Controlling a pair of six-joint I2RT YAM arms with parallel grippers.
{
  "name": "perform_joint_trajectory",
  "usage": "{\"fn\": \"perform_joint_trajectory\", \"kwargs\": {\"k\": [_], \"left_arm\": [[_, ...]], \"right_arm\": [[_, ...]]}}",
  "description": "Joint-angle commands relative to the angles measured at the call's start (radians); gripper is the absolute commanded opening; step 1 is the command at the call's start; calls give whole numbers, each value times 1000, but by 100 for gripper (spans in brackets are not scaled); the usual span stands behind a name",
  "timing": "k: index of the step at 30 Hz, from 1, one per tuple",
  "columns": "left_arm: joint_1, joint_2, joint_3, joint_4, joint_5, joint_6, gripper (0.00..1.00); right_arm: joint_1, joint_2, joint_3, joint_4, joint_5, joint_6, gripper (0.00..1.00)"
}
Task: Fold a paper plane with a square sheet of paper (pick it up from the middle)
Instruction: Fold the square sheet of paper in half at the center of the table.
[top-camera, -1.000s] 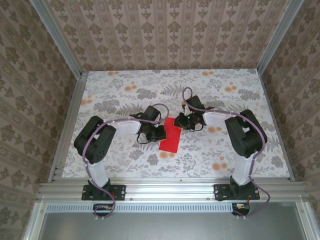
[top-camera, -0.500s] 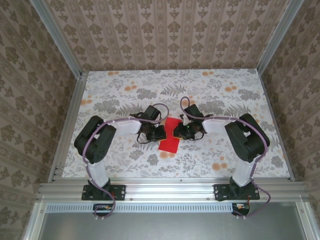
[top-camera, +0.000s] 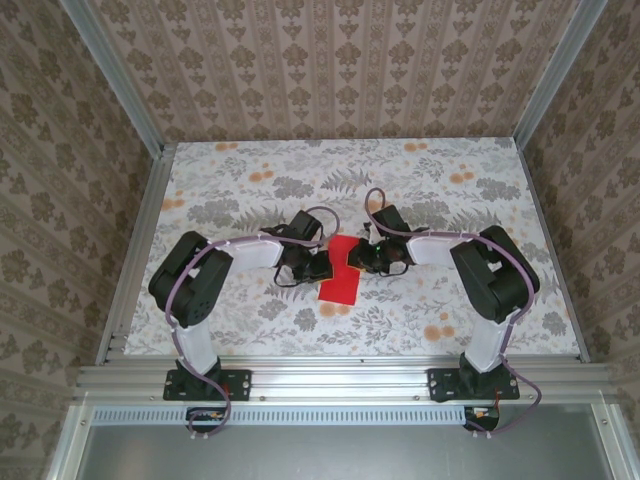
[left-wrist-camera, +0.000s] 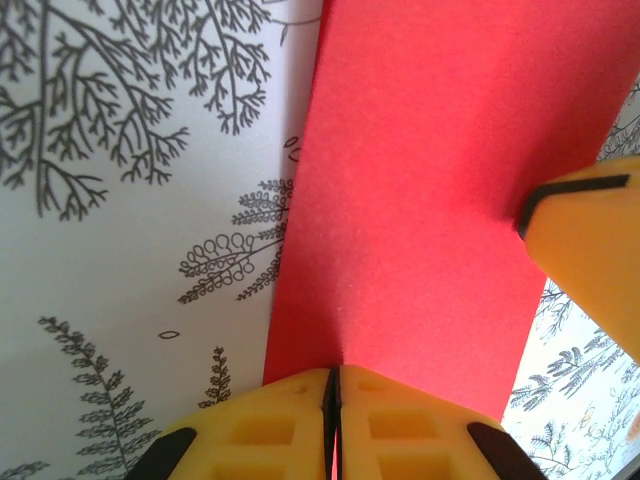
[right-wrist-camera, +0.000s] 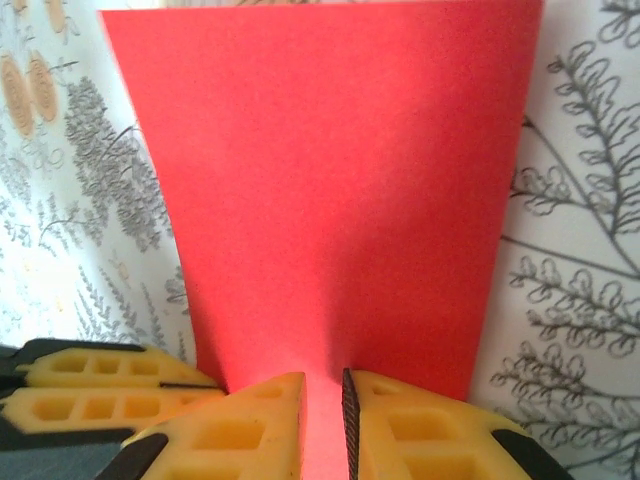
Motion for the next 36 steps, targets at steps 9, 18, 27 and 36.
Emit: {"fn": "perform_joint_trajectory", "kwargs": {"k": [9,18,27,36], "left_arm": [[-10,69,-38,-144,-69,31,11],[-10,69,-39,-145,-70,34,11],[-10,66,-42,-148,-75,33,11],[-10,64,-41,-148,-75,33,11]], "right_arm": [[-8,33,81,-3,53,25,20],[-35,112,89,24,65,30,19],[-68,91,110,92,47,38,20],[-93,158,126,98,55,35,19]]}}
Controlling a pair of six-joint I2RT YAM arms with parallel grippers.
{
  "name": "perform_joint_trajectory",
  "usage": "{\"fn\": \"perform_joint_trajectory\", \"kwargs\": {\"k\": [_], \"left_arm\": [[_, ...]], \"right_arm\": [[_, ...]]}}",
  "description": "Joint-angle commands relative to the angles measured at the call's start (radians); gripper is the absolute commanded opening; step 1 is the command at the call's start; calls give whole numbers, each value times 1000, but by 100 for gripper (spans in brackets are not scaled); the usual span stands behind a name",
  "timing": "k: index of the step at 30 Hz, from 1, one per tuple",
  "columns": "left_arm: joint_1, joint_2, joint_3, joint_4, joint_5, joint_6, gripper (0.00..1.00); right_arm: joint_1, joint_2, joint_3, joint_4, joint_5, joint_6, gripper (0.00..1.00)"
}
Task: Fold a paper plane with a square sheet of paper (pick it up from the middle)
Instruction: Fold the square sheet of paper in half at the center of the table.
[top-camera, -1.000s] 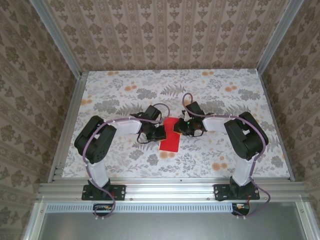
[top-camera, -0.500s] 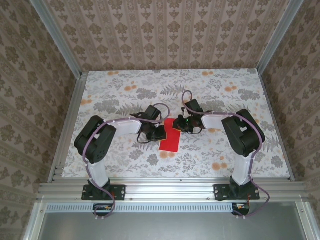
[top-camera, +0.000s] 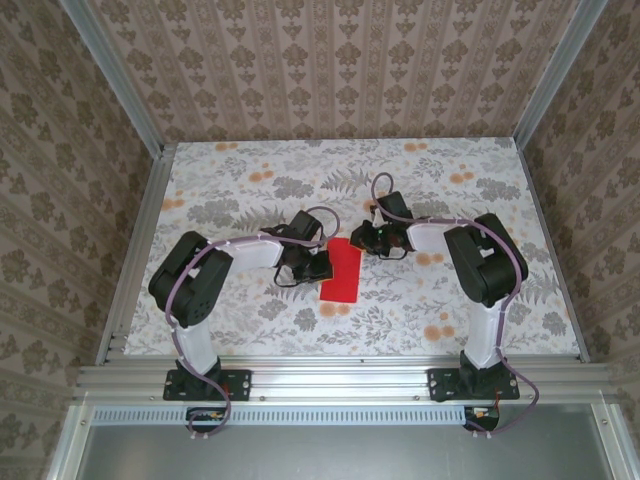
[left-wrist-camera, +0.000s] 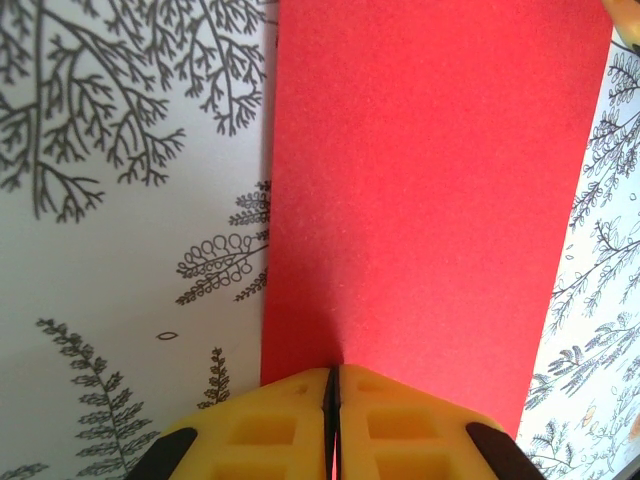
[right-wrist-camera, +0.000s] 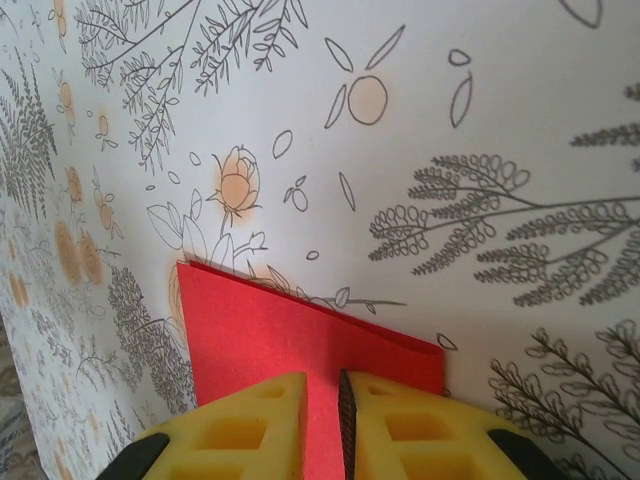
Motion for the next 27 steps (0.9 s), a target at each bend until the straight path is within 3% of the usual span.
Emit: {"fn": "perform_joint_trajectory", "kwargs": {"k": [1,17,27], "left_arm": [[-10,65,-42,-147,-75,26,10],[-10,61,-37,-149,-79,22,10],[-9,26,-22,-148,-79,-7,10]], "right_arm": [[-15,37,11,17,26,14,19],[-31,68,66,-24,67,23,19],[-22,-203,3,-162,26,-44,20]]}}
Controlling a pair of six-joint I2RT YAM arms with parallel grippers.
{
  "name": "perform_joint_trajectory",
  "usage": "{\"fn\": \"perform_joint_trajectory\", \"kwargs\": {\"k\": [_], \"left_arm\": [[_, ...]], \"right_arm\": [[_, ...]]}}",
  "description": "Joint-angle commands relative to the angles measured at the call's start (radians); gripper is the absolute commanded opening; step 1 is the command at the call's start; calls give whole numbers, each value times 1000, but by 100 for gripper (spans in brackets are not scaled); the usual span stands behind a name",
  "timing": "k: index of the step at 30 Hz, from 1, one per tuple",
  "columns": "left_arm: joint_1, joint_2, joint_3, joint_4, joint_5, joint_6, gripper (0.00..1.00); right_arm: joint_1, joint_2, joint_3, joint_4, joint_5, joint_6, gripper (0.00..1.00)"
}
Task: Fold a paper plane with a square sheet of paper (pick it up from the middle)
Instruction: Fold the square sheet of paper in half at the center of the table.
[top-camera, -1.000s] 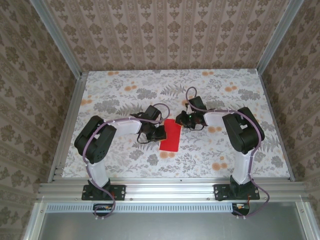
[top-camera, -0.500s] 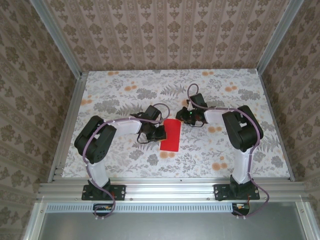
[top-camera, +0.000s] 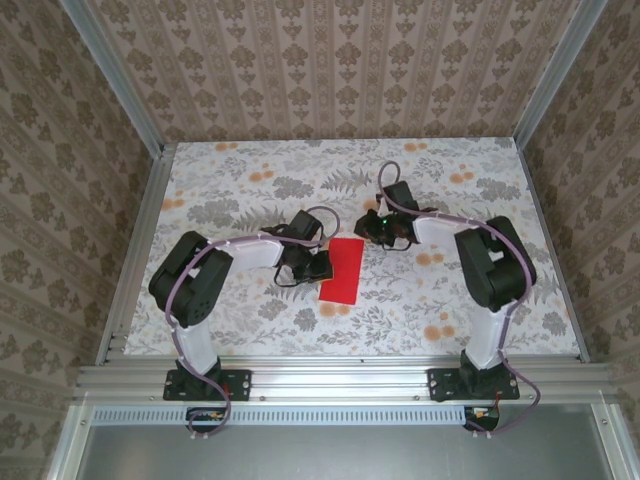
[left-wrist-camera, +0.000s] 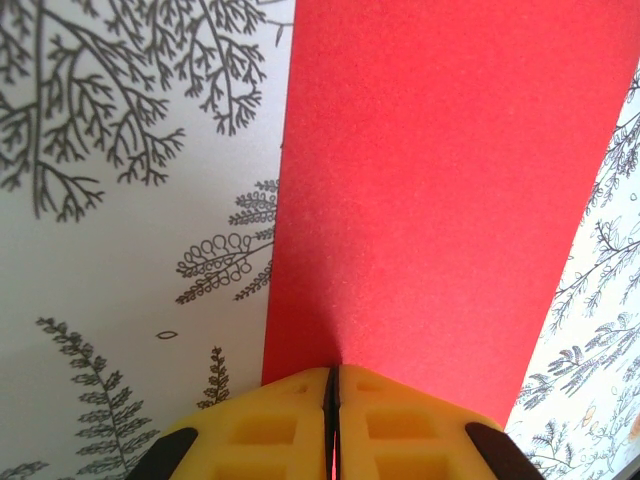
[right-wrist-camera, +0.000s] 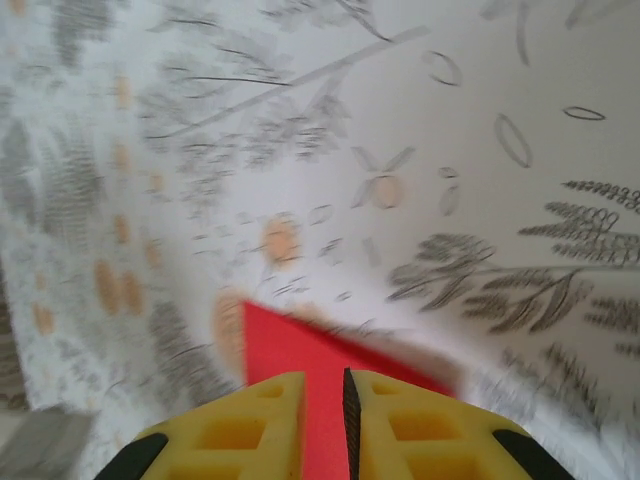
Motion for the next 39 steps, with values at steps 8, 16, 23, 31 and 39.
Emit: {"fn": "perform_joint_trajectory", "kwargs": {"k": [8,16,23,31,39], "left_arm": [[-8,-7,-27,-122,-80,-71,10],[-8,-52,-46,-94,-93,-156,11],[1,-84,-44,-30,-31,-177,14],[47,-99,4,83,95,-167,24],[84,-34,85,125,111,-160,25]], "right_arm": [[110,-176,-200,-82,-32,50,19],[173,-138,-275,18,-95,120,15],[184,-89,-290,-2,-86,103,11],[168,-18,-225,-124,-107,-74,11],[90,50,-56,-290,-262,-442,12]]}}
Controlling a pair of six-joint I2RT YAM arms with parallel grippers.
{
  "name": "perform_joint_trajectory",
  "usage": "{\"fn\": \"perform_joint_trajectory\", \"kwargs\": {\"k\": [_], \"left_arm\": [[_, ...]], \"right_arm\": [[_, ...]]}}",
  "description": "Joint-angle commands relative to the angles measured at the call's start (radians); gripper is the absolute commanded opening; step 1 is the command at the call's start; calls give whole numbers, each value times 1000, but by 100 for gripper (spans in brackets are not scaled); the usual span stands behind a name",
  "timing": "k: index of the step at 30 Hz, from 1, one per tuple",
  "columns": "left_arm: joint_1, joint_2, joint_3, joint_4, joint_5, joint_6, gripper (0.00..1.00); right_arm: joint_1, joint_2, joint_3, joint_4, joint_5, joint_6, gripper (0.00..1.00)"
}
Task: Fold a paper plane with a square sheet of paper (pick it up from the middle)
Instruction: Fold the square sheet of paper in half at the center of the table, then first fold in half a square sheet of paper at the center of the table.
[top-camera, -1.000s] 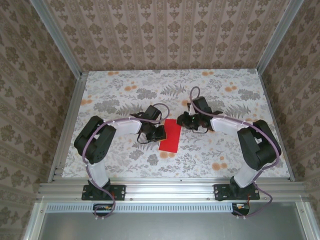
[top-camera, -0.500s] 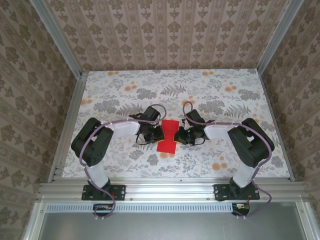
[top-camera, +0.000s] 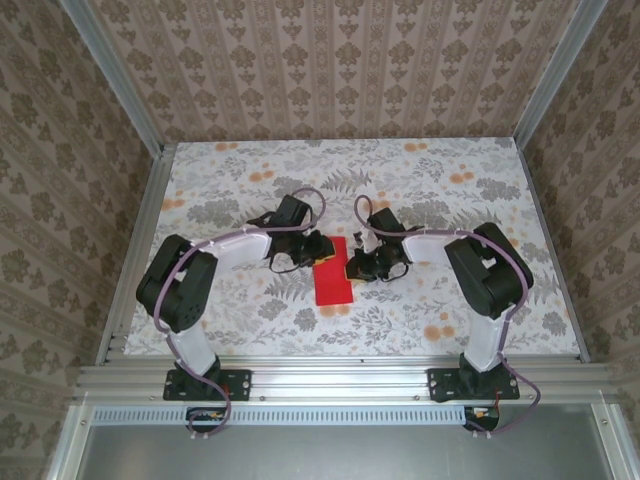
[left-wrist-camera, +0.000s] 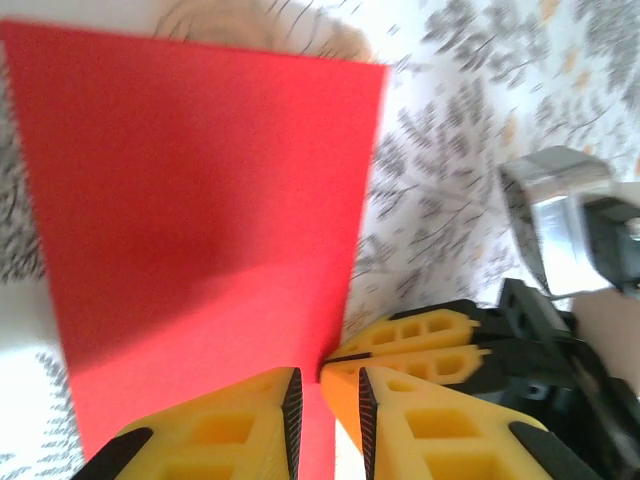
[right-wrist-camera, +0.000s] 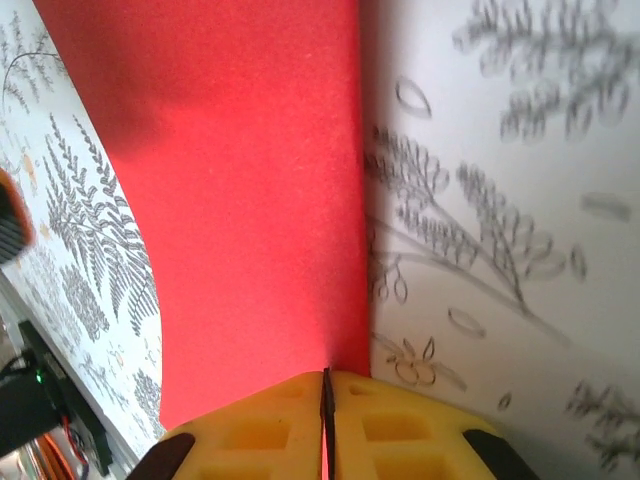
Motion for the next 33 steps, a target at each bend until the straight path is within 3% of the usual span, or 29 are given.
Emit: {"fn": "perform_joint_trajectory", "kwargs": {"k": [1,6,17,33], "left_arm": [[7,42,53,27,22,9,25],[7,92,118,20,23,34,24],[4,250,277,-43,56,74,18],[7,339,334,-115,9,130,14]], "right_arm": [[-28,9,55,-119,-64,-172,12],[-33,-131,5,-15,-93,-58,16],[-31,-258,-171,144,63,230,16],[22,-146,-102,179,66,277,15]]}}
